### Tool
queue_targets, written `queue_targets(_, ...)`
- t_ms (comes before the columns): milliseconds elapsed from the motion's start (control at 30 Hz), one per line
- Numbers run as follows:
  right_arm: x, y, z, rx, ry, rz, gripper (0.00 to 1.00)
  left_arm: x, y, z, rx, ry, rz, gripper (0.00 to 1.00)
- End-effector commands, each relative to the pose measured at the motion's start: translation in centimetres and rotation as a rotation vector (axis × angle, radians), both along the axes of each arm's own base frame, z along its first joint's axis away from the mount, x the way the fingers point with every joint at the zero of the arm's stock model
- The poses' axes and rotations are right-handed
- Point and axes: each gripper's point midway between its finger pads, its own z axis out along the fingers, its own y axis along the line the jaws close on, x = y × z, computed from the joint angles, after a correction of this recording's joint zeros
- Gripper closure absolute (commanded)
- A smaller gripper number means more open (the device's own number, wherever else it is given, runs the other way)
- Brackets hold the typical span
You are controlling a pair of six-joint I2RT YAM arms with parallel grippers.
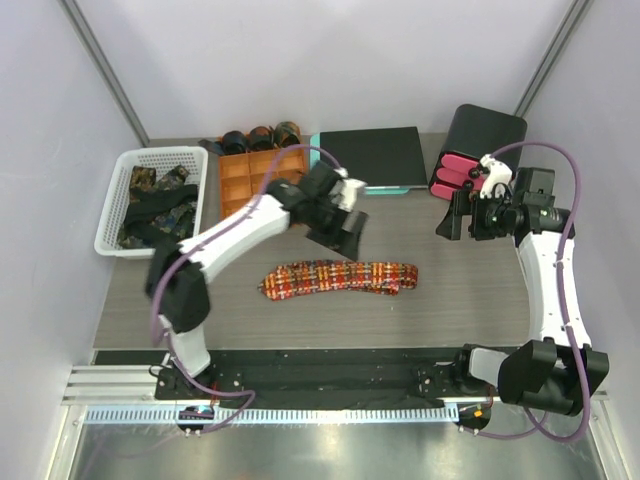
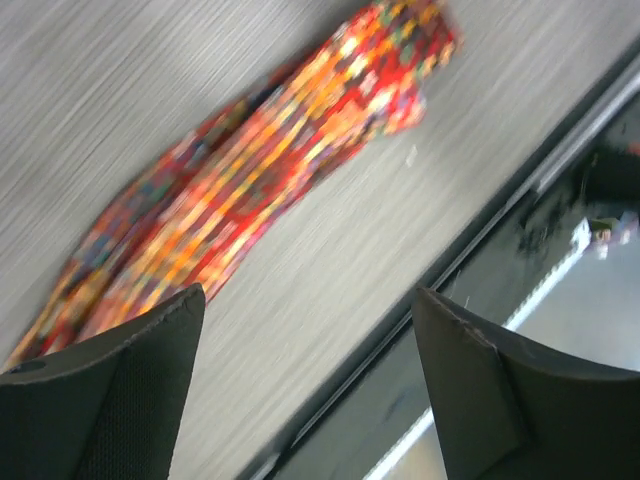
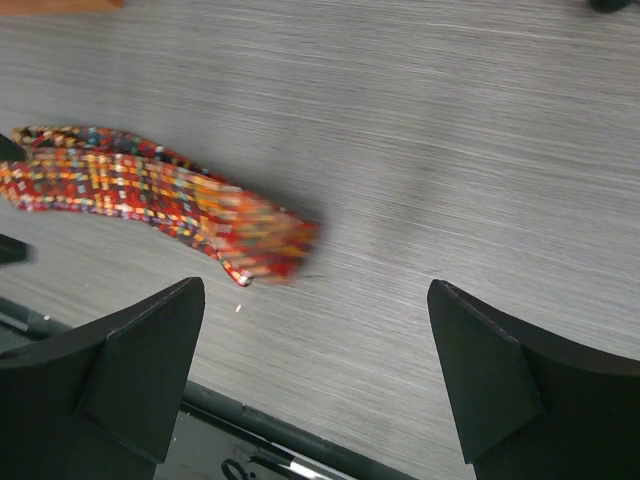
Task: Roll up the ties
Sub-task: Place the tie at the center of the board, then flatten out the tie at the center of the board.
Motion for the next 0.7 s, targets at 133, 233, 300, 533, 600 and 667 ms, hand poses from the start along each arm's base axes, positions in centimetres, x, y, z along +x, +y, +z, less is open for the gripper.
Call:
queue_targets(133,-0.1,4.1,0.1,0.104,-0.030,0.194,0.10,-3.2,17.8,0.6,0.110,-0.010,-0.154,0.21)
queue_targets(233,0.1,5.4,-0.6,0.088,-0.016,0.226,0.11,-4.3,21.1,-2.5,0.231,0.063,-0.172,0.24)
queue_targets(300,0.5,5.8,-1.4,0.058,-0.002,0.225,0.12,-4.4,22.1,-4.2,0.285,0.098,-0.161,0.24)
queue_targets(533,0.5,6.3,-2.2,0.021,0.017,0.230,0.14,-3.1,22.4,-8.1,0.347,0.147,-0.133,0.22)
queue_targets(600,0.4,6.3,-2.2,0.019,0.019,0.228,0.14,-2.7,22.4,-9.2,0.366,0.168,-0.116,0.19)
queue_targets(667,0.4,6.2,-2.3,0.018,0.023,0.225,0.14,-2.2,22.3,-9.9,0.375,0.174,-0.101,0.19)
